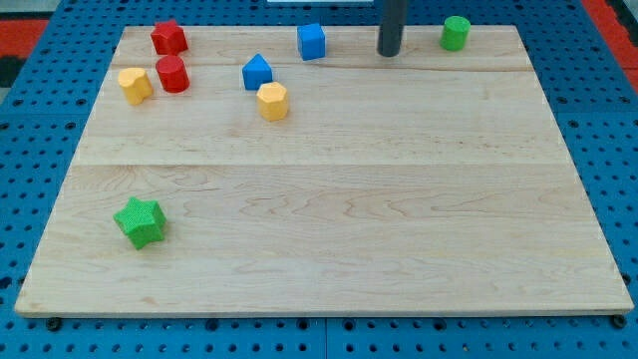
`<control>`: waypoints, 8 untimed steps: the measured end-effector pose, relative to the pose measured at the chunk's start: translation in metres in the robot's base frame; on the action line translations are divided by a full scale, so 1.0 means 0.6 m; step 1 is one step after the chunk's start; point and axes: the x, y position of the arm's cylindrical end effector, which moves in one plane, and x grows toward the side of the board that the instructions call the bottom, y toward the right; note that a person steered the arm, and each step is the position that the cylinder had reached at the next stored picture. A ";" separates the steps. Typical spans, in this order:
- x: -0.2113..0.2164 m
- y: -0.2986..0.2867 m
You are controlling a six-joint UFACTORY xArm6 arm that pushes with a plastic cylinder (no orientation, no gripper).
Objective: Move your arm closer to the blue triangle
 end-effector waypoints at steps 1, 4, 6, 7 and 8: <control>0.006 -0.018; 0.035 -0.061; 0.078 -0.164; 0.071 -0.191; 0.058 -0.191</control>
